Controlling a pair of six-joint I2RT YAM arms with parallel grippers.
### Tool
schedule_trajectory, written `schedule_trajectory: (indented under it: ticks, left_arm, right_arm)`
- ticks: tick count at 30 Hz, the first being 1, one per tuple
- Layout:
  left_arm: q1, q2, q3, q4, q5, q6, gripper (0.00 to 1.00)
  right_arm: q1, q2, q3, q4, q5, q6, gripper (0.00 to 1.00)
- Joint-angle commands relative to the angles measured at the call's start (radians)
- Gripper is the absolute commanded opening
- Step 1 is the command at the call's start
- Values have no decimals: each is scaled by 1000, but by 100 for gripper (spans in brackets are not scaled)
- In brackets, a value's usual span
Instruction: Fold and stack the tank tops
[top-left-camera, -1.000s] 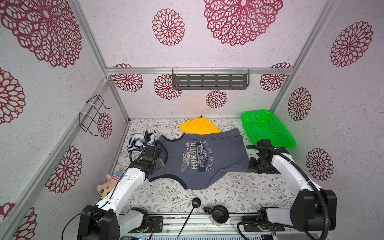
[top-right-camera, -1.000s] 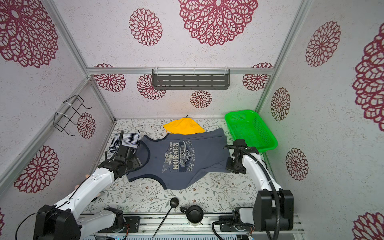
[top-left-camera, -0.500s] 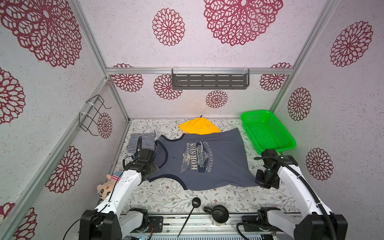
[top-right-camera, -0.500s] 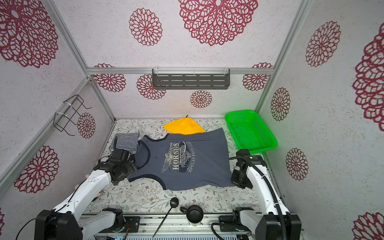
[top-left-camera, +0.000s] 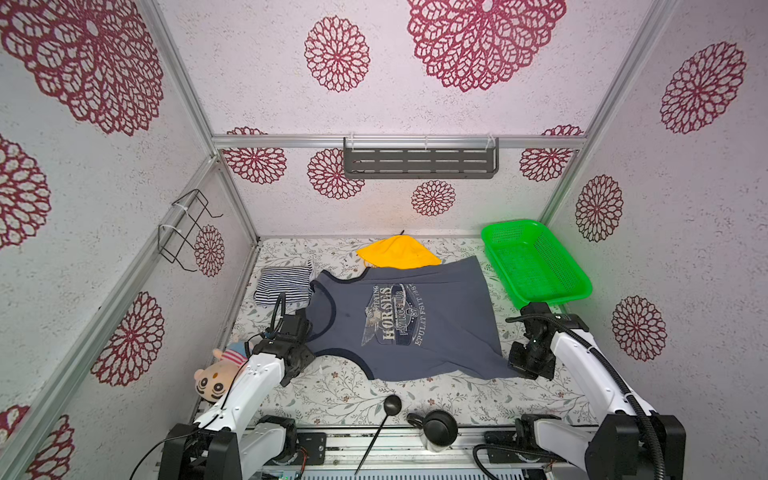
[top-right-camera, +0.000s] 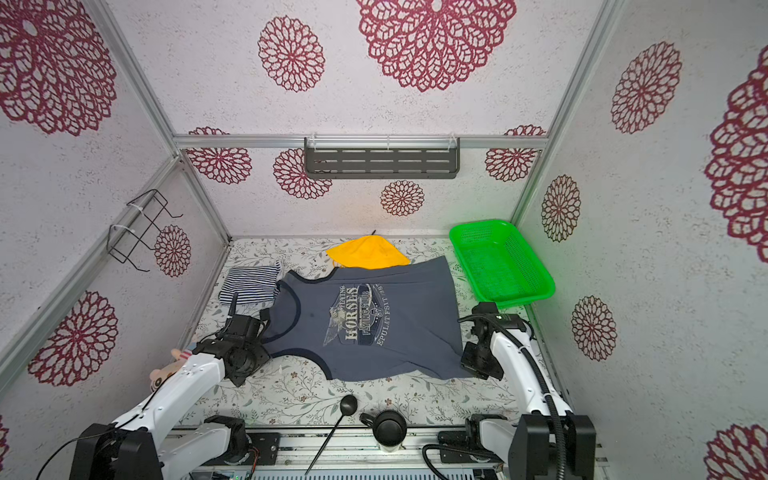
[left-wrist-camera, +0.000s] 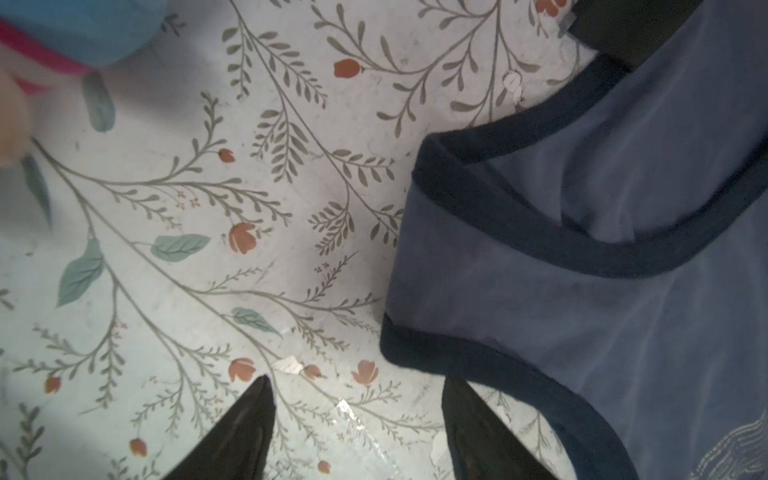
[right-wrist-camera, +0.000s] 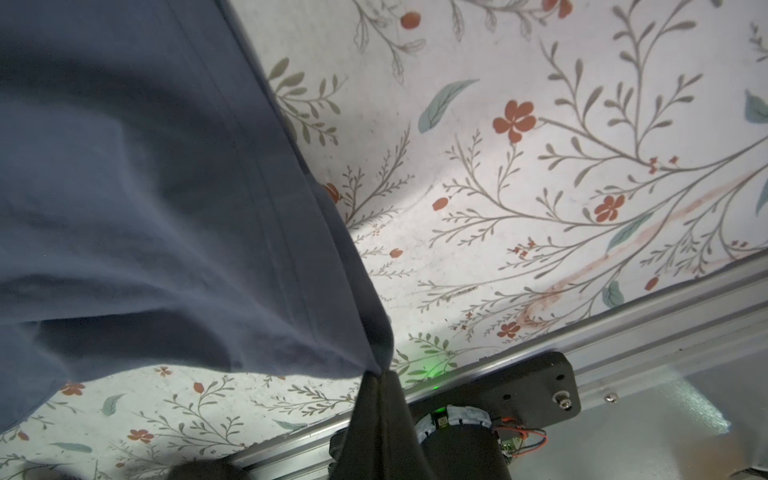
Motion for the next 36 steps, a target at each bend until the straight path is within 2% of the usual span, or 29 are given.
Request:
schedule_trajectory:
  ticks: [1, 9, 15, 18, 20, 31, 36]
  left_arm:
    - [13, 31, -6, 73, -20, -29, 67]
    - [16, 101, -16, 174, 0, -41, 48]
    - [17, 156, -18, 214, 18, -49, 16]
    - [17, 136, -14, 191, -4, -41, 10]
    - [17, 108, -15, 171, -20, -39, 1]
    - [17, -55, 23, 26, -66, -26, 0]
    - [34, -51, 83, 13, -71, 24, 0]
  right_arm:
    - [-10, -5, 16, -2, -6, -9, 0]
    - [-21, -16, 15, 6, -13, -21, 0]
    - [-35, -28, 16, 1, -6, -28, 0]
    - [-41, -27, 14, 2, -5, -32, 0]
    - [-43, -26, 14, 2, -6, -37, 0]
    - [-46, -18, 27, -10, -21, -53, 0]
    - [-48, 52, 88, 4, -23, -89, 0]
